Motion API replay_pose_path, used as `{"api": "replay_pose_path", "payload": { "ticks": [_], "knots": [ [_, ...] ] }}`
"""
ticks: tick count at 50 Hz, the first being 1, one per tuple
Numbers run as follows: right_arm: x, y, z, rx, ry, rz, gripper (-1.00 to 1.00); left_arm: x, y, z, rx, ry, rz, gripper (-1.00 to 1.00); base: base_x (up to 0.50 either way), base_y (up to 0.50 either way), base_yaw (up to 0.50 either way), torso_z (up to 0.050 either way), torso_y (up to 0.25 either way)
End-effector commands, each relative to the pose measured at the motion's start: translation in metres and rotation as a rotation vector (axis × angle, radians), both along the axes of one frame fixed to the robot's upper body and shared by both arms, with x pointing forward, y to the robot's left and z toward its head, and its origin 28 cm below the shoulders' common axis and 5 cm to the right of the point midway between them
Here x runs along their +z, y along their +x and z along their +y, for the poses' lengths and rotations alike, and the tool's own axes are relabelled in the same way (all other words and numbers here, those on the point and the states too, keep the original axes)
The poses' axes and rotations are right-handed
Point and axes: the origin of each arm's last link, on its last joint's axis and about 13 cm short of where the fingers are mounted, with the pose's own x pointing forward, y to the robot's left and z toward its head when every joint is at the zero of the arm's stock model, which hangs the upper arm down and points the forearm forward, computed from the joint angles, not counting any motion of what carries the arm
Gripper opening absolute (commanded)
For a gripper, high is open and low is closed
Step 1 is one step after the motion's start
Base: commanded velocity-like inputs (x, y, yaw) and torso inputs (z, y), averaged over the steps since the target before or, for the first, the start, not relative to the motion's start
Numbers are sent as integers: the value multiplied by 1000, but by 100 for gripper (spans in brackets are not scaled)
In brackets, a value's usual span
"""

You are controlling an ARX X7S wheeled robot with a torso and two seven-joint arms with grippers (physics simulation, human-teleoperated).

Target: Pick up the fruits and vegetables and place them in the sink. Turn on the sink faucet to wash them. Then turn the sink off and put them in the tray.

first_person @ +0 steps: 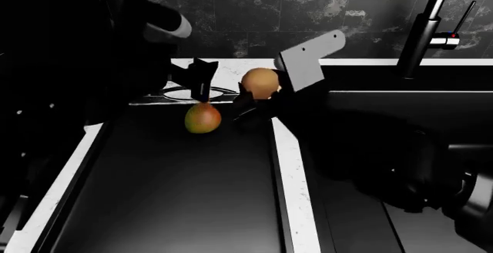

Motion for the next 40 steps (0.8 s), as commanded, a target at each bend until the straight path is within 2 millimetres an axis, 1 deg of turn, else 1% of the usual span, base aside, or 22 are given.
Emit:
{"api": "replay_pose_path", "payload": {
  "ticks": [1,6,13,20,25,36,37,40],
  "knots": [
    [2,-30,14,178,-72,-25,-100,6,2,-1,28,-20,-10,100,0,0,0,0,0],
    [0,-43,18,224,-84,-28,-100,6,2,1,44,-33,-7,100,0,0,0,0,0],
    [-9,-49,19,253,-64,15,-100,4,3,1,48,-38,-1,100,0,0,0,0,0],
    [-17,-45,18,252,-41,44,-100,4,3,1,49,-38,3,100,0,0,0,0,0],
    [-27,-43,18,259,-30,85,-100,1,6,1,45,-34,13,100,0,0,0,0,0],
    [-28,-41,20,268,-33,87,-100,0,5,2,47,-36,18,100,0,0,0,0,0],
    [-28,-41,20,267,-33,86,100,0,5,2,47,-36,20,100,0,0,0,0,0],
    [-27,-40,20,272,-35,81,100,-1,6,2,47,-36,22,100,0,0,0,0,0]
  ]
}}
